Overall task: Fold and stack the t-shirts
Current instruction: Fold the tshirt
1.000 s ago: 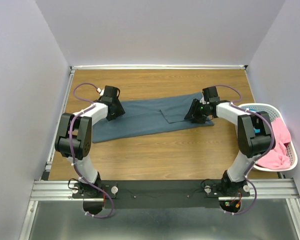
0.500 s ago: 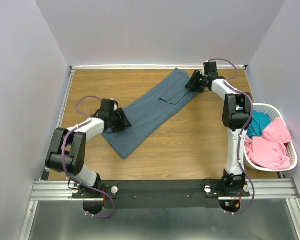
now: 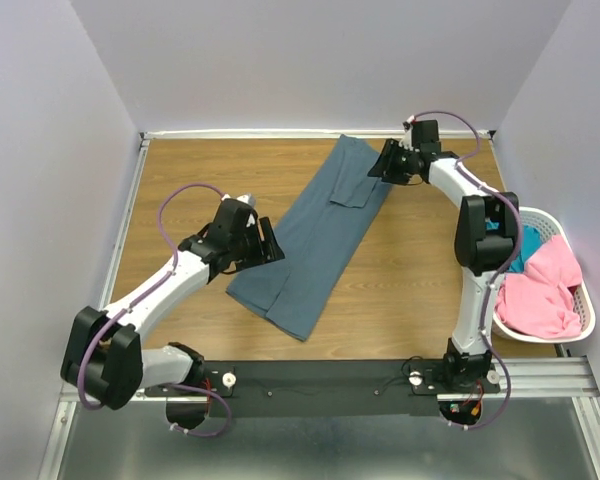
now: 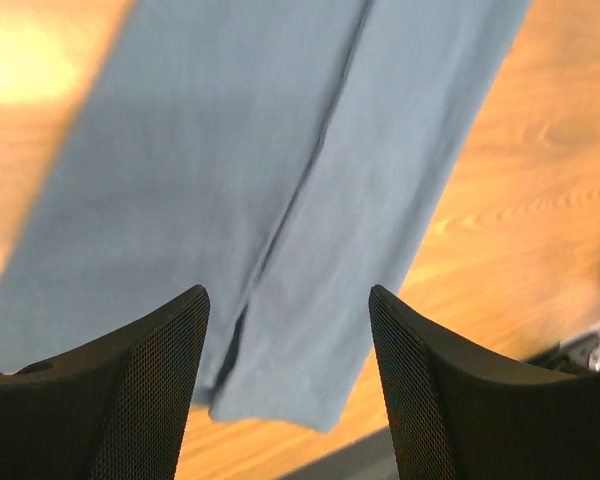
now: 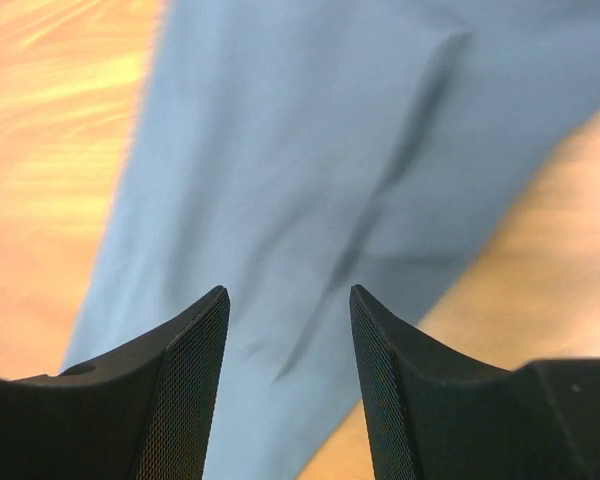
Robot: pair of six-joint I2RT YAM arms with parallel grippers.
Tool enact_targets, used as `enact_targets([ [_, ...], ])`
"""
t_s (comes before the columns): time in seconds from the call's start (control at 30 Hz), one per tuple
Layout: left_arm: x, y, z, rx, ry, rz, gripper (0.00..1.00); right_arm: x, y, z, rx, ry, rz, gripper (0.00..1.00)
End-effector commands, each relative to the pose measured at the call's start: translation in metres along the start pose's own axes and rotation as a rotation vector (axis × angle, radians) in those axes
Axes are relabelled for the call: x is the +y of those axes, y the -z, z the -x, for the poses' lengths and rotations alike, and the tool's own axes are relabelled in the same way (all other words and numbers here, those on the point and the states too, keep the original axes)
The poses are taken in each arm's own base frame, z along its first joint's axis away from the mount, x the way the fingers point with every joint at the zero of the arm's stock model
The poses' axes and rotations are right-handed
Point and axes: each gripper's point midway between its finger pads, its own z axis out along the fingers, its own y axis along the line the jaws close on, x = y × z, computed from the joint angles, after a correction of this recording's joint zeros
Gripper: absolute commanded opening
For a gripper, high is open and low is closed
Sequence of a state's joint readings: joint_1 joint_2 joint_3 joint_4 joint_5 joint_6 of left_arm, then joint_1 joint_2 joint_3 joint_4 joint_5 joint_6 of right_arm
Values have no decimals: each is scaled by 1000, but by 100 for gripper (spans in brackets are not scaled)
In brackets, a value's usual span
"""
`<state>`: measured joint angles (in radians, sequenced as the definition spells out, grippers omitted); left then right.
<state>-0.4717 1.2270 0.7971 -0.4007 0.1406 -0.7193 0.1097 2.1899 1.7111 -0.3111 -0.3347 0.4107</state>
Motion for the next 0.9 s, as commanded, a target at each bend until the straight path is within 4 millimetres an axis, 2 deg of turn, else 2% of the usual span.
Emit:
enact_targets([
  [0.0, 33, -16, 0, 32, -21, 134, 72, 66, 26, -41, 39, 59, 112, 59],
  [0.03, 34, -20, 3, 29, -23, 130, 71, 75, 25, -56, 55, 21, 140, 59],
  [0.07, 41, -23, 5, 30, -10, 143, 68, 80, 24, -82, 89, 7, 159, 56],
  [0.1, 43, -25, 7, 24, -7, 144, 66, 87, 21, -83, 61, 4, 191, 54],
  [0.17, 49, -26, 13, 13, -2, 152, 63, 86, 13, -94, 64, -31, 180, 51],
  [0.33, 46, -19, 12, 26, -10, 118, 63, 61, -13, -104, 73, -18, 106, 49],
  [0.43, 44, -12, 11, 13, -7, 108, 63, 44, -19, -95, 55, 7, 80, 49],
  [0.57, 44, -7, 4, 25, -1, 98, 63, 12, -26, -88, 65, 42, 65, 49],
  [0.7, 40, -4, -2, 42, -22, 73, 63, -29, -33, -75, 68, 31, 19, 49],
  [0.8, 41, -1, -8, 66, -43, 78, 64, -42, -32, -61, 51, 40, 1, 49],
  [0.87, 43, 0, -12, 76, -48, 84, 64, -39, -28, -41, 20, 87, -12, 49],
])
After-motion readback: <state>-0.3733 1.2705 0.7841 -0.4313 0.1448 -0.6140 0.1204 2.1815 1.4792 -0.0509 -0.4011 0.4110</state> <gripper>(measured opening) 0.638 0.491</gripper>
